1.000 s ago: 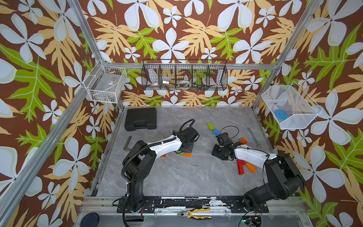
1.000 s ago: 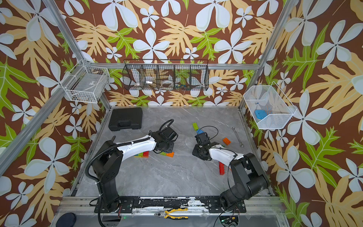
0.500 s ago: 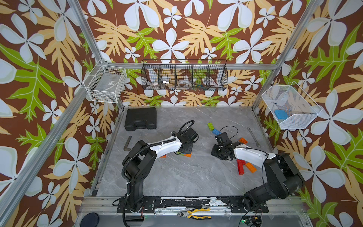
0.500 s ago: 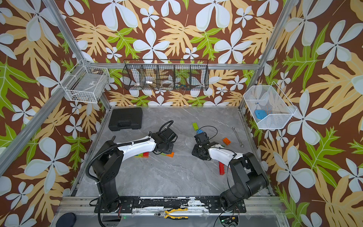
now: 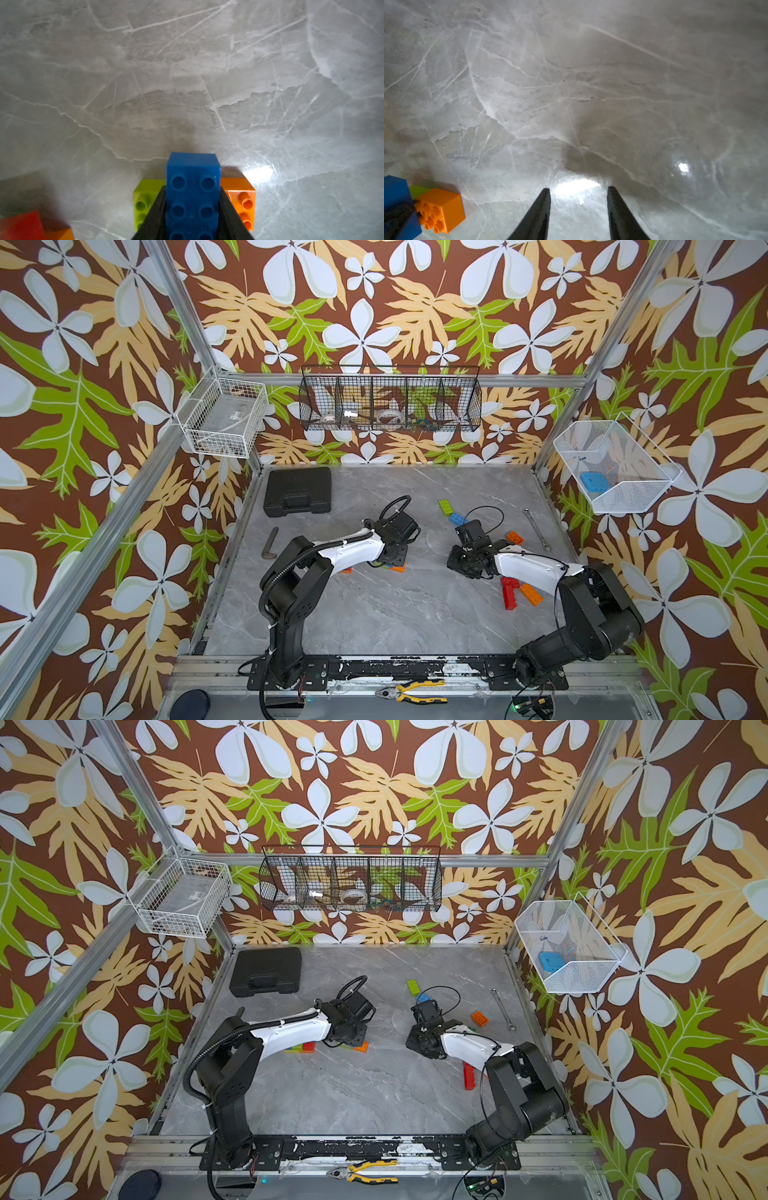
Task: Assemble a rectangle with lego
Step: Assemble the lego brick with the lego brick.
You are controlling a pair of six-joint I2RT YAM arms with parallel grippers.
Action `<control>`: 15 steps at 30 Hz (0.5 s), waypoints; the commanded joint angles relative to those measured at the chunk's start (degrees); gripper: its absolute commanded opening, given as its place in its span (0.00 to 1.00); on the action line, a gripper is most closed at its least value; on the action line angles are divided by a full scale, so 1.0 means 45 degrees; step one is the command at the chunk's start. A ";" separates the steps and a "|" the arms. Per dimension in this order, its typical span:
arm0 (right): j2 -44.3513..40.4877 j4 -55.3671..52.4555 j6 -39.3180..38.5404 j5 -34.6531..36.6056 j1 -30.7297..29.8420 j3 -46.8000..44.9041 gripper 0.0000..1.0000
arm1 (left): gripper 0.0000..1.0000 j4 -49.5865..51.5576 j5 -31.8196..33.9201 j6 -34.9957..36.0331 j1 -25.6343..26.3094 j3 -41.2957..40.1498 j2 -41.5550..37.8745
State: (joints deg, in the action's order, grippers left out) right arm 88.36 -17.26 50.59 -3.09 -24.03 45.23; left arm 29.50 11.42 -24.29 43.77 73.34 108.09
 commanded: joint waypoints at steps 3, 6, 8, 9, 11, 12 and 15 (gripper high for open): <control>0.0012 -0.0063 0.0008 0.0140 0.0003 0.0046 0.44 | 0.00 -0.0089 -0.0080 0.0106 -0.0030 0.0064 -0.0005; 0.0014 -0.0063 0.0008 0.0142 0.0008 0.0095 0.44 | 0.00 -0.0109 -0.0078 0.0164 -0.0036 0.0014 0.0079; 0.0033 -0.0103 -0.0009 0.0165 -0.0023 0.0123 0.44 | 0.00 -0.0194 -0.0111 0.0184 -0.0038 -0.0028 0.0131; 0.0017 -0.0108 -0.0011 0.0178 -0.0011 0.0125 0.44 | 0.00 -0.0188 -0.0097 0.0202 -0.0027 -0.0035 0.0139; 0.0014 -0.0131 -0.0031 0.0217 -0.0021 0.0125 0.44 | 0.00 -0.0207 -0.0099 0.0202 -0.0030 -0.0028 0.0159; 0.0023 -0.0131 -0.0025 0.0219 -0.0011 0.0105 0.44 | 0.00 -0.0209 -0.0103 0.0191 -0.0037 -0.0027 0.0159; 0.0015 -0.0142 -0.0006 0.0219 -0.0012 0.0104 0.44 | 0.00 -0.0188 -0.0134 0.0145 -0.0029 0.0021 0.0217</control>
State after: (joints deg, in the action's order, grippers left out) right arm 88.36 -17.65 50.57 -2.94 -24.03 45.50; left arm 28.40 11.09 -23.73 43.66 73.32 108.71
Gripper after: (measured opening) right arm 0.438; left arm 0.339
